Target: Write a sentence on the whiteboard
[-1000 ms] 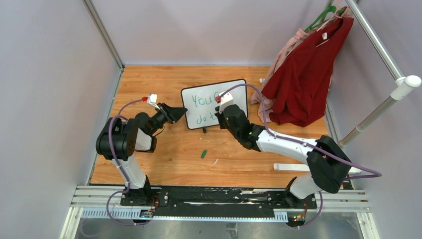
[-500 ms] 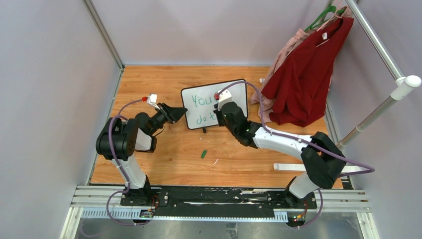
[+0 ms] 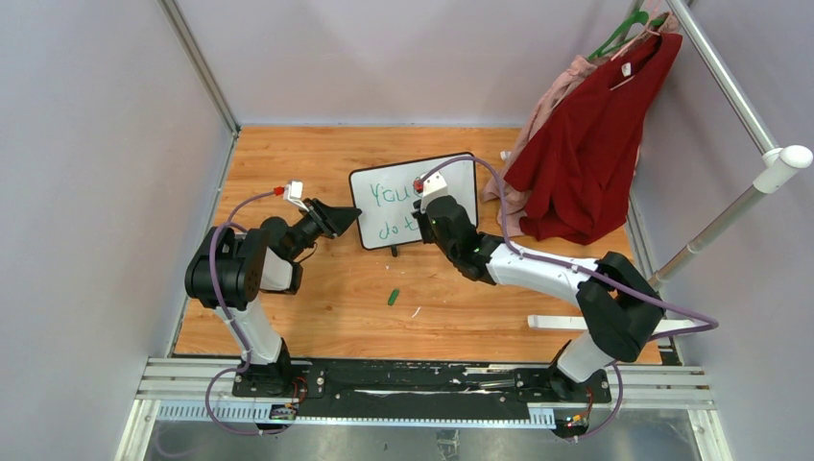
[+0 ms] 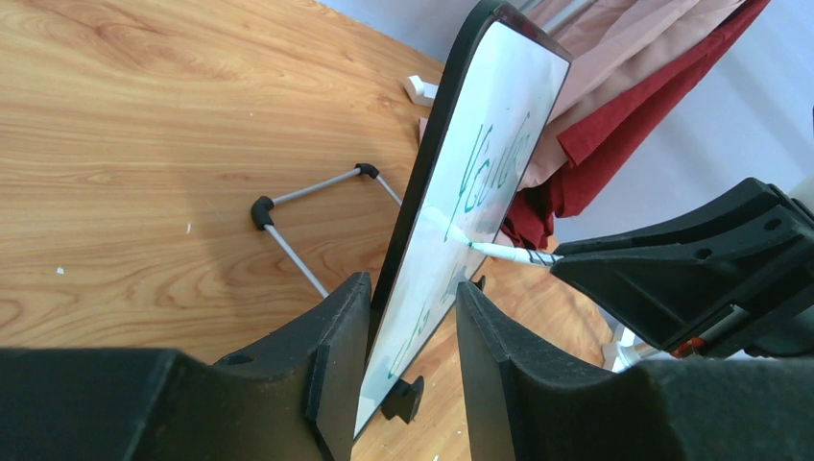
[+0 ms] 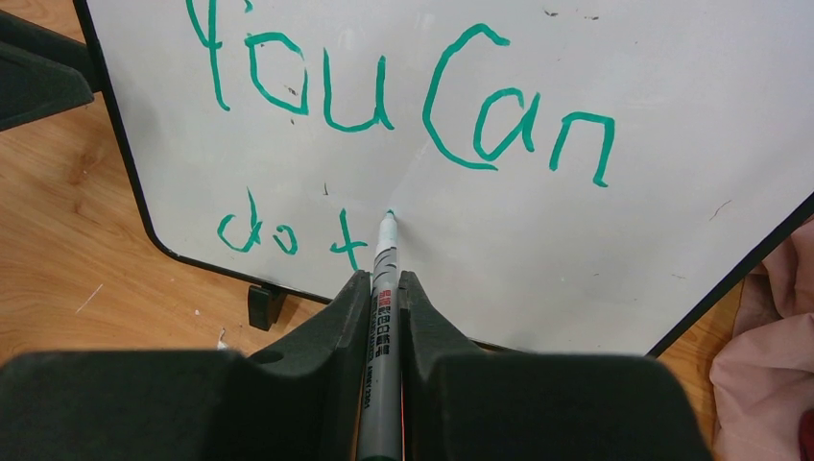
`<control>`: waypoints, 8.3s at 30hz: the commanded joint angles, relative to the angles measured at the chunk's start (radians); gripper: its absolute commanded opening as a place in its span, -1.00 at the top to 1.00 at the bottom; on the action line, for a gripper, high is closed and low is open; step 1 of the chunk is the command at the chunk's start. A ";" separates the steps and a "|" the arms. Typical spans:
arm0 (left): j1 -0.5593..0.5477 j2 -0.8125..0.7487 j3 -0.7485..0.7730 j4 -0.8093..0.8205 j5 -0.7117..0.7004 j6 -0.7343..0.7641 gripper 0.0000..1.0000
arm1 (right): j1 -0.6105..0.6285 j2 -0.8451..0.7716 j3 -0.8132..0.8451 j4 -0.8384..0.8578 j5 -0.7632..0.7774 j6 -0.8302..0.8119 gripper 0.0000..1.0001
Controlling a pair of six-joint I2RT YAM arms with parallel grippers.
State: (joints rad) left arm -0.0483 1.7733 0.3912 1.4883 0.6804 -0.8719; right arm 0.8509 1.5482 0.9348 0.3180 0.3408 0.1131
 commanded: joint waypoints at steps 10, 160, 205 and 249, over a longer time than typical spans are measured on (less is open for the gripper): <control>-0.009 -0.027 -0.010 0.054 0.011 0.013 0.14 | -0.013 -0.018 -0.067 -0.010 0.005 0.045 1.00; -0.017 -0.038 -0.011 0.037 0.008 0.018 0.11 | -0.107 -0.083 -0.065 -0.043 0.046 0.056 1.00; -0.018 -0.038 -0.015 0.032 0.007 0.022 0.10 | -0.090 -0.063 -0.095 -0.028 -0.016 0.075 1.00; -0.018 -0.028 -0.012 0.032 0.004 0.022 0.09 | -0.123 -0.151 -0.099 -0.069 0.104 0.113 1.00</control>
State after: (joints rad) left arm -0.0566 1.7557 0.3851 1.4872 0.6800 -0.8677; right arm 0.7429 1.3857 0.7967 0.2596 0.3958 0.2134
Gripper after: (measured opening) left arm 0.452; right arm 0.172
